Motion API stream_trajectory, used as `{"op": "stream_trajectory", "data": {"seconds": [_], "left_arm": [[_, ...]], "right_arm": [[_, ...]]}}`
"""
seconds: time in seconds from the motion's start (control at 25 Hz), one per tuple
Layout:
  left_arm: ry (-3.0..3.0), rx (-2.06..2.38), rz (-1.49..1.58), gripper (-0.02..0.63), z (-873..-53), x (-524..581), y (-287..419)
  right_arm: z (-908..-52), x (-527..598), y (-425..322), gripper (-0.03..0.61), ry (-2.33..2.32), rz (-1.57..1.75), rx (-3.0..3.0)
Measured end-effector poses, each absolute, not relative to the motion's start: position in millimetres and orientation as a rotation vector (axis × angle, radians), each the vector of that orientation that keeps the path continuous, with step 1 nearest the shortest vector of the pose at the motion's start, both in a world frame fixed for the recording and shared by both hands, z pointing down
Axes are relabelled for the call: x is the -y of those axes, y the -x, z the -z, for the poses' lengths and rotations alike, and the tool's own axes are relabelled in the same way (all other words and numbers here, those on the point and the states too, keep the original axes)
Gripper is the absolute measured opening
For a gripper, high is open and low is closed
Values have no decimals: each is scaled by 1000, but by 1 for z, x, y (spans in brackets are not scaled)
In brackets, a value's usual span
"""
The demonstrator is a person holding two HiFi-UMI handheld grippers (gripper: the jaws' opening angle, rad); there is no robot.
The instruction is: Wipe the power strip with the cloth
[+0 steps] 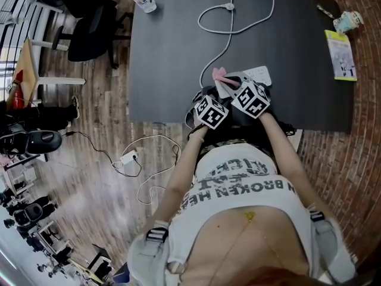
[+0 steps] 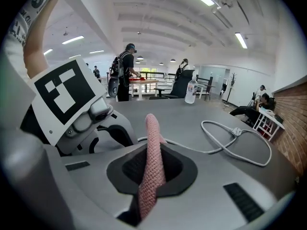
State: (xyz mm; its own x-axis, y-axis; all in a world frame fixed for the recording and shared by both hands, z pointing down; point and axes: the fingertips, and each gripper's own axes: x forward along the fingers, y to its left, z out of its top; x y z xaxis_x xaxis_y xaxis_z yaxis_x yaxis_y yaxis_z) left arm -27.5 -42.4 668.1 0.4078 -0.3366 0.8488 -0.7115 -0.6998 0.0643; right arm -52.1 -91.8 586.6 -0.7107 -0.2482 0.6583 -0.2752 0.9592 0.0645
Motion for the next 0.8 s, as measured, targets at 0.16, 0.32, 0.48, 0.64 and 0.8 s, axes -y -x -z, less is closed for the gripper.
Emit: {"op": "stream_trajectory", "data": {"seconds": [0.16, 0.32, 0.48, 0.64, 0.8], "left_arm": [[-2253, 874, -1226, 272, -671, 45, 29], [-2270, 873, -1218, 270, -674, 46, 30], [-2295, 870, -1212, 264, -675, 47, 31], [-2290, 864, -1222, 262, -676, 47, 32], [-2278, 853, -1233, 262, -677, 47, 32]], "right_arm": [[-598, 87, 61, 17, -267, -63, 2380], [-614, 83, 66, 17, -193, -78, 2355], [-628, 83, 68, 17, -174, -127, 2327], [-635, 87, 71, 17, -197, -117, 2309], [-637, 87, 72, 17, -204, -125, 2301]]}}
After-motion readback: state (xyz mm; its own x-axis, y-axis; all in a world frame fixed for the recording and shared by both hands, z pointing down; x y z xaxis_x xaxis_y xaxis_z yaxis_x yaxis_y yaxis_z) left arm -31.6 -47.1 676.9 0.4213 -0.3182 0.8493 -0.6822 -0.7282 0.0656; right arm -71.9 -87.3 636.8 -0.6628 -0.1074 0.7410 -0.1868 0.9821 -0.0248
